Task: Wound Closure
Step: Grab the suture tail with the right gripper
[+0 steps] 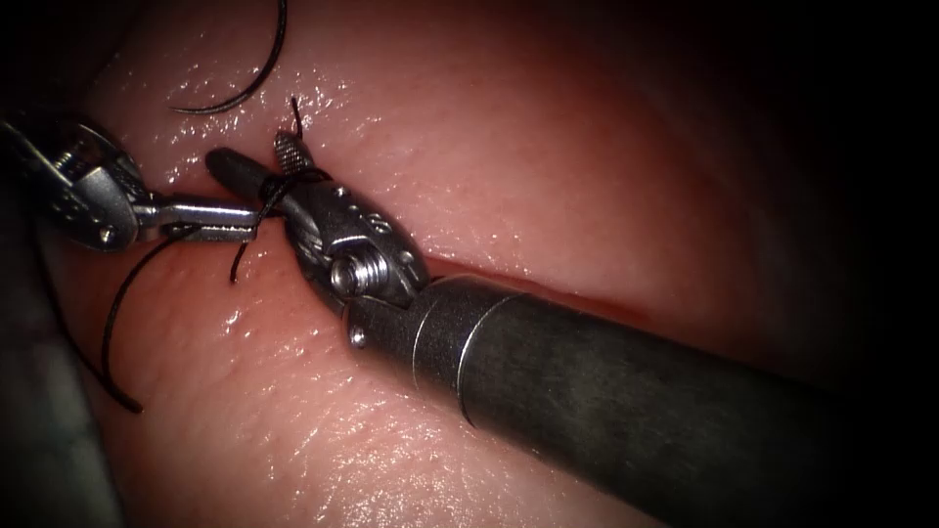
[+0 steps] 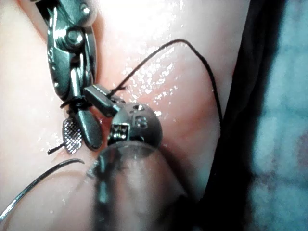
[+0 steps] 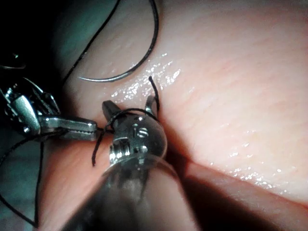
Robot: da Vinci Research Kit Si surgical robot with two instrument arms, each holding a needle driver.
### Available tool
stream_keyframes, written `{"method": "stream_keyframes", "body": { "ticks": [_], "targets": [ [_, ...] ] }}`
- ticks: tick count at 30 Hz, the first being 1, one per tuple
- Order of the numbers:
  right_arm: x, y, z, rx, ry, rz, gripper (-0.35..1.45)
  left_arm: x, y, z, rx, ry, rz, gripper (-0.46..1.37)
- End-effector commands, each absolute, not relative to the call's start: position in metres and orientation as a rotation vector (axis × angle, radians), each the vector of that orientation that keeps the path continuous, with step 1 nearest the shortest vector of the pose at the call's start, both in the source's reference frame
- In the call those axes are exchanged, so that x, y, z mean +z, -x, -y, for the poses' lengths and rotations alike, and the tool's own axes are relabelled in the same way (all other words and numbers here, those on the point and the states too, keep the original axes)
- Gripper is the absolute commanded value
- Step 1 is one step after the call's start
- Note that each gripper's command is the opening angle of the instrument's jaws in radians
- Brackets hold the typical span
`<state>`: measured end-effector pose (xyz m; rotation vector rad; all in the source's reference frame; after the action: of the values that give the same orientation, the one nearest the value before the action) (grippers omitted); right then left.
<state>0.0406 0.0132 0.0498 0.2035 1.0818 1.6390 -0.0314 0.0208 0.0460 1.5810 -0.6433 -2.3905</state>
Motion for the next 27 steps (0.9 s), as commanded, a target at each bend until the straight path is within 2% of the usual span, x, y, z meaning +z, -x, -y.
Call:
{"method": "stream_keyframes", "body": {
  "ticks": [1,4,13,27],
  "targets": [
    [0.0498,-0.0406,-0.0133,1.639,-0.205,-1.082,0.76,0.0460,0.0314,-0.0208,-2.388,-1.577,0.639,-0.35],
    [0.0495,-0.0406,-0.0133,1.635,-0.202,-1.081,0.85,0.0458,0.0314,-0.0208,-2.389,-1.577,0.638,-0.35],
    [0.0479,-0.0406,-0.0122,1.613,-0.203,-1.082,0.80,0.0454,0.0315,-0.0204,-2.391,-1.578,0.642,-0.35],
    [0.0449,-0.0402,-0.0110,1.573,-0.143,-1.100,0.82,0.0446,0.0317,-0.0198,-2.388,-1.574,0.645,-0.35]
  ]
}}
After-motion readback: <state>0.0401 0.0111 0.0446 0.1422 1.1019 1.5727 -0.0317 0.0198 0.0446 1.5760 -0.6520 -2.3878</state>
